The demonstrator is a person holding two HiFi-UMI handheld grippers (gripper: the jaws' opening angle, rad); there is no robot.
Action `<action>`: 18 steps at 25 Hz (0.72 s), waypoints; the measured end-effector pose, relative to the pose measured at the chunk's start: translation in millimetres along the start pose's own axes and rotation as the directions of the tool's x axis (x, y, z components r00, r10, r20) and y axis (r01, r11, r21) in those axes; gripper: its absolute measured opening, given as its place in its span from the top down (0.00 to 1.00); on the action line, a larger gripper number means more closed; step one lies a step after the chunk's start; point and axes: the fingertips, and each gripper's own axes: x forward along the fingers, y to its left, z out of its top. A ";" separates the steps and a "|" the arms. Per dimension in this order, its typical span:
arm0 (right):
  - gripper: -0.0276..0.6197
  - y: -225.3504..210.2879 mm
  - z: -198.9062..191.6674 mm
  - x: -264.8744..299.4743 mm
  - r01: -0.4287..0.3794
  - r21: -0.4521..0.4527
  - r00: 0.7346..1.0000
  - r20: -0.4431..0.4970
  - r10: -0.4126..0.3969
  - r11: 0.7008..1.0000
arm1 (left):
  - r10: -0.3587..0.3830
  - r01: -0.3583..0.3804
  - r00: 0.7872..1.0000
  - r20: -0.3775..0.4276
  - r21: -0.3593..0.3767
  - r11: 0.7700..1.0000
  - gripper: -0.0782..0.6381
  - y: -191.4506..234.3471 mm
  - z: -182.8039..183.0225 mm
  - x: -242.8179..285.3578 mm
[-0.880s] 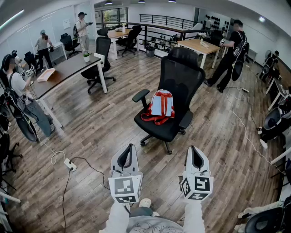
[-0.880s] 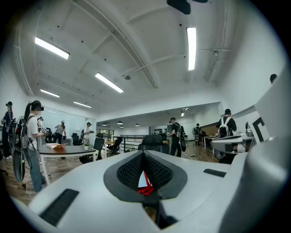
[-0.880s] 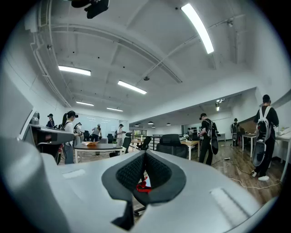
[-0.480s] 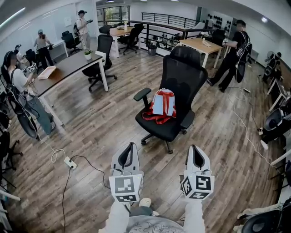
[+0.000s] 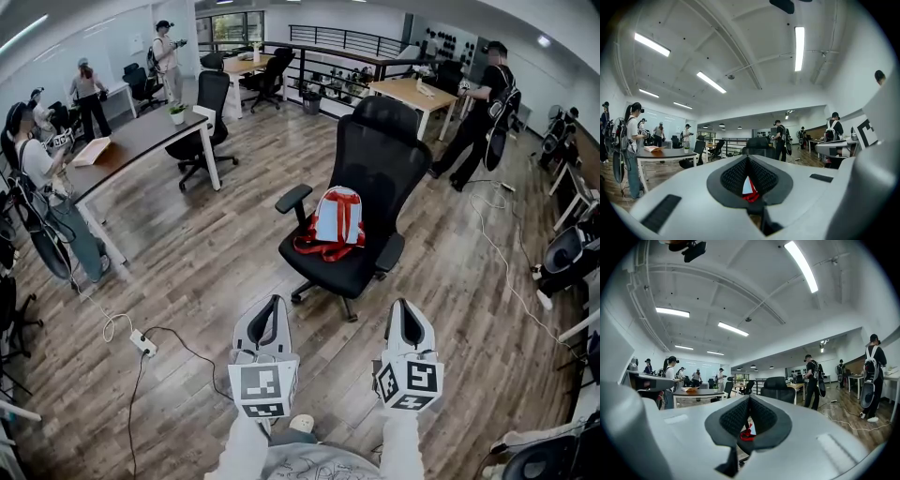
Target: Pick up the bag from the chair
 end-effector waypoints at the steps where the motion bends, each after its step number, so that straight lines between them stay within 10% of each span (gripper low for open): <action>1: 0.94 1.4 -2.4 4.3 0.002 0.000 1.000 -0.005 -0.002 1.000 | -0.003 0.003 1.000 0.001 0.001 1.000 0.88 3.0 -0.6 3.9; 18: 0.94 -11.1 -39.0 86.4 -0.011 0.021 0.996 -0.093 0.013 1.000 | -0.005 0.004 0.997 -0.074 -0.008 1.000 0.88 22.2 -27.5 87.2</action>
